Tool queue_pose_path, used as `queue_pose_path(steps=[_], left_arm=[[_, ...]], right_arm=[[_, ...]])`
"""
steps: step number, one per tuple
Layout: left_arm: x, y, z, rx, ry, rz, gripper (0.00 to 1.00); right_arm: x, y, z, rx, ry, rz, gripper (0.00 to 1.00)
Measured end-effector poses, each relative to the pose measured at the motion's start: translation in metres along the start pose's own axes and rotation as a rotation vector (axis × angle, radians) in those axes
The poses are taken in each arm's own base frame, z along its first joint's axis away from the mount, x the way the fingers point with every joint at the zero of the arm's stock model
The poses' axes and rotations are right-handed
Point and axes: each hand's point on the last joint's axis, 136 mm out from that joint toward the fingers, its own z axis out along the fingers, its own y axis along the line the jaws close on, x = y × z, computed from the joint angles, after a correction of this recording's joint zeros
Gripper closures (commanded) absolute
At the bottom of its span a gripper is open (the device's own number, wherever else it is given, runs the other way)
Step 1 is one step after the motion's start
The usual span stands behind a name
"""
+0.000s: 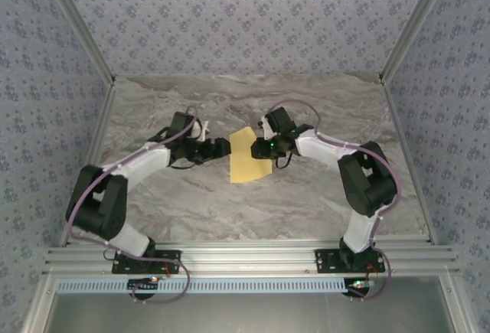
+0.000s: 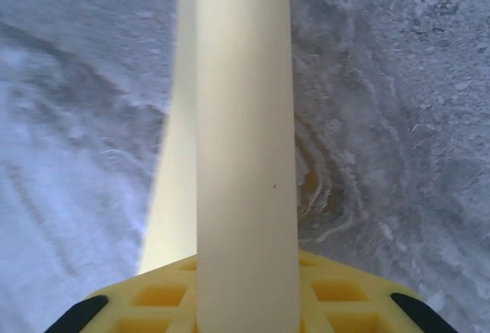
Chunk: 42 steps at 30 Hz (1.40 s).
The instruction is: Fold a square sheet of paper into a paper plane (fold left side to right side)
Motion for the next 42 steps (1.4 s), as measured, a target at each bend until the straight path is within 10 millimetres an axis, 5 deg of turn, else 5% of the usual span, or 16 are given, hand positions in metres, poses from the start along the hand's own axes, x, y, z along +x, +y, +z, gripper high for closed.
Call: queue_pose_path(steps=[6, 13, 22, 26, 27, 30, 32, 36, 42], left_arm=[[-0.014, -0.014, -0.054, 0.131, -0.129, -0.003, 0.14], [-0.024, -0.08, -0.102, 0.378, -0.23, 0.11, 0.09], [-0.015, -0.136, -0.117, 0.553, -0.225, 0.23, 0.06], [-0.016, -0.151, -0.124, 0.594, -0.233, 0.267, 0.24], [-0.017, -0.153, -0.126, 0.6, -0.238, 0.274, 0.32], [-0.018, -0.158, -0.129, 0.613, -0.246, 0.278, 0.79], [-0.018, -0.158, -0.128, 0.609, -0.248, 0.275, 0.94], [-0.019, -0.153, -0.123, 0.578, -0.252, 0.268, 0.96], [-0.021, -0.123, -0.092, 0.479, -0.212, 0.208, 0.98]], right_arm=[[-0.012, 0.03, -0.05, -0.239, -0.09, 0.017, 0.74], [-0.031, 0.091, -0.143, -0.518, -0.235, -0.069, 0.74], [-0.027, 0.156, -0.207, -0.74, -0.261, -0.149, 0.74], [-0.026, 0.168, -0.218, -0.778, -0.262, -0.16, 0.73], [-0.026, 0.168, -0.219, -0.778, -0.264, -0.162, 0.73], [-0.027, 0.164, -0.216, -0.755, -0.266, -0.147, 0.71], [-0.029, 0.156, -0.213, -0.728, -0.27, -0.126, 0.6], [-0.033, 0.129, -0.199, -0.621, -0.285, -0.074, 0.43], [-0.026, 0.058, -0.167, -0.32, -0.278, 0.023, 0.36]])
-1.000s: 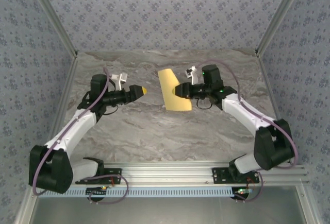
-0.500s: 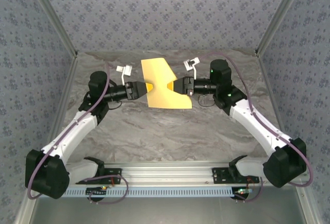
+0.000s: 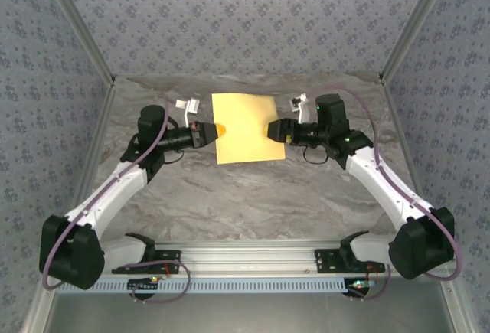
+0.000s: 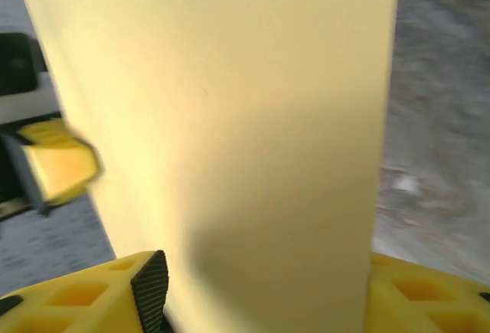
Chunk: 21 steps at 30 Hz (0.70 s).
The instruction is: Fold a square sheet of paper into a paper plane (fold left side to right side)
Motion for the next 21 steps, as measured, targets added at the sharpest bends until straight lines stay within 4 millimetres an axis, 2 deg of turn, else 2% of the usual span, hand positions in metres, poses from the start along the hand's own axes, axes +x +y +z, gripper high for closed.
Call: queue_pose_path(steps=[4, 7, 11, 15, 19, 21], left_arm=[[0.022, 0.06, 0.021, -0.11, 0.085, -0.102, 0.98], [0.048, 0.11, 0.034, -0.205, 0.166, -0.192, 0.98], [0.082, 0.157, 0.039, -0.315, 0.253, -0.275, 0.98], [0.094, 0.177, 0.039, -0.367, 0.29, -0.298, 0.98], [0.091, 0.178, 0.04, -0.377, 0.292, -0.285, 0.92], [0.087, 0.176, 0.041, -0.374, 0.291, -0.279, 0.86]], right_arm=[[0.021, -0.042, 0.005, 0.148, 0.025, 0.008, 0.39], [0.04, -0.068, 0.015, 0.211, 0.069, 0.039, 0.57], [0.063, -0.094, 0.04, 0.25, 0.133, 0.079, 0.65], [0.08, -0.106, 0.07, 0.249, 0.188, 0.104, 0.68], [0.103, -0.125, 0.093, 0.288, 0.258, 0.145, 0.69], [0.113, -0.134, 0.101, 0.312, 0.289, 0.163, 0.69]])
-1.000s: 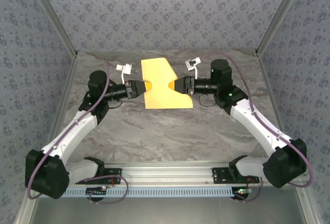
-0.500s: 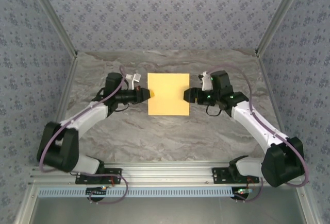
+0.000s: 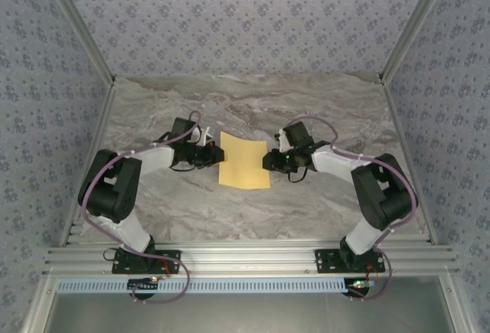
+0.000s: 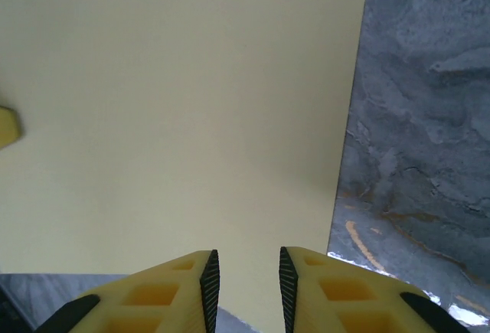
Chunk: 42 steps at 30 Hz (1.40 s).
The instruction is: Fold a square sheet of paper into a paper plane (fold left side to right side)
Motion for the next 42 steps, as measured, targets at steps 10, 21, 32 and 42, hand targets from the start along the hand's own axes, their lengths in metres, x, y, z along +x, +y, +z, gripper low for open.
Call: queue_pose_path(steps=[10, 21, 32, 42], left_arm=[[0.007, -0.031, 0.006, 0.069, 0.032, 0.031, 0.48], [0.003, -0.08, 0.039, 0.15, 0.067, 0.103, 0.43], [0.006, -0.075, 0.053, 0.128, 0.088, 0.088, 0.73], [0.005, -0.07, 0.054, 0.106, 0.08, 0.082, 0.8]], right_arm=[[0.014, -0.01, 0.021, 0.042, 0.06, 0.024, 0.69], [0.009, -0.013, 0.008, -0.001, 0.007, 0.05, 0.65], [-0.041, 0.022, -0.032, -0.28, -0.181, 0.118, 0.51], [-0.046, 0.044, -0.006, -0.357, -0.133, 0.13, 0.72]])
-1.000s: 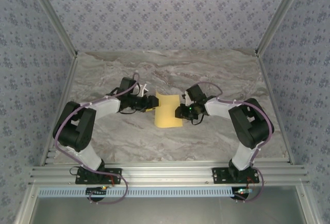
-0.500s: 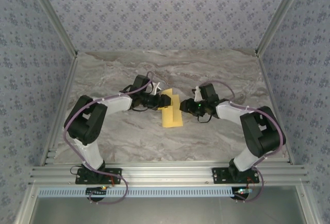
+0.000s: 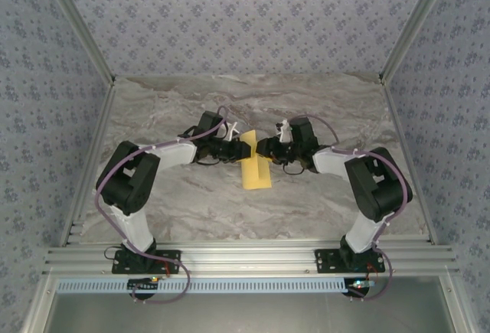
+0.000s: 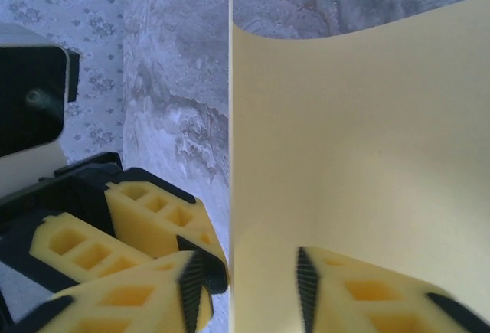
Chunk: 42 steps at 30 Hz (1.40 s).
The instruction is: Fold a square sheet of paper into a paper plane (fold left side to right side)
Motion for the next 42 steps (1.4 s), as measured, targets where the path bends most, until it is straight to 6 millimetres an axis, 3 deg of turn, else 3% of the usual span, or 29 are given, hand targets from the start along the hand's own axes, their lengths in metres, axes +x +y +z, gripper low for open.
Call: queue_pose_path(steps=[5, 10, 13, 17, 22, 26, 35, 37, 42], left_arm=[[0.002, 0.002, 0.001, -0.014, 0.004, 0.0, 0.74], [0.003, 0.009, -0.004, -0.077, -0.012, 0.011, 0.61], [0.0, 0.008, -0.014, -0.12, -0.037, 0.028, 0.47], [-0.003, 0.009, -0.024, -0.174, -0.071, 0.031, 0.42], [0.001, 0.026, -0.023, -0.243, -0.067, 0.001, 0.41], [0.008, 0.038, -0.008, -0.289, -0.025, -0.023, 0.41], [0.009, 0.054, 0.017, -0.429, 0.021, -0.042, 0.47], [0.009, 0.056, 0.02, -0.458, 0.027, -0.041, 0.47], [0.011, 0.057, 0.026, -0.514, 0.043, -0.031, 0.47]], right_arm=[[0.001, -0.002, 0.003, 0.013, 0.005, 0.003, 0.96], [0.0, -0.012, 0.002, 0.095, 0.013, -0.014, 0.97], [-0.001, -0.021, 0.0, 0.154, 0.016, -0.032, 0.96], [-0.001, -0.031, 0.0, 0.218, 0.028, -0.042, 0.96], [-0.001, -0.047, 0.004, 0.278, 0.048, -0.056, 0.94], [0.003, -0.058, 0.005, 0.314, 0.064, -0.06, 0.93], [0.0, -0.062, 0.006, 0.341, 0.063, -0.084, 0.89], [0.0, -0.063, 0.006, 0.342, 0.062, -0.086, 0.85], [-0.004, -0.064, -0.002, 0.37, 0.031, -0.106, 0.62]])
